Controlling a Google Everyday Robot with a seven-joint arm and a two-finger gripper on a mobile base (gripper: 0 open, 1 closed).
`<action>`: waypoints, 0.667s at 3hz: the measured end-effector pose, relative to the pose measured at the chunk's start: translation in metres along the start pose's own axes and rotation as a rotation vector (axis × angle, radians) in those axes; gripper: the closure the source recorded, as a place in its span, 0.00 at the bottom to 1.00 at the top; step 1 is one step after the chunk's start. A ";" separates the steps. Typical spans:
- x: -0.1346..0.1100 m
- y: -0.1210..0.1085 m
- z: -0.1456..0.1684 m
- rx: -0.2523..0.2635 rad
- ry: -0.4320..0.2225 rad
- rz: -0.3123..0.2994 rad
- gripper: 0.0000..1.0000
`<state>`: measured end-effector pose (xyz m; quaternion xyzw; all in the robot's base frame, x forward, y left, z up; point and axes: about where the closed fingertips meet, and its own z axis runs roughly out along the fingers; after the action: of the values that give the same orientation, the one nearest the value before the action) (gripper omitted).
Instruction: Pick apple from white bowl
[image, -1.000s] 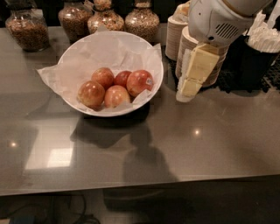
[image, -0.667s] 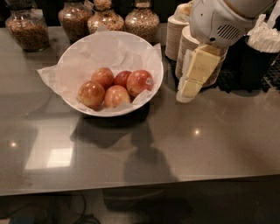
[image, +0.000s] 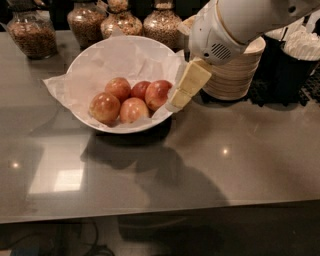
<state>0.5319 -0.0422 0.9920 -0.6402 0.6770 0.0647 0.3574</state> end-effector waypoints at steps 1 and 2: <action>-0.010 -0.012 0.020 0.002 -0.070 0.021 0.12; -0.013 -0.019 0.032 0.004 -0.108 0.040 0.29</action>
Offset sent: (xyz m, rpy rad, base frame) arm 0.0447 0.0311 -0.0161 0.1682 0.0047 0.0013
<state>0.5610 -0.0174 0.9830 -0.6215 0.6694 0.1047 0.3933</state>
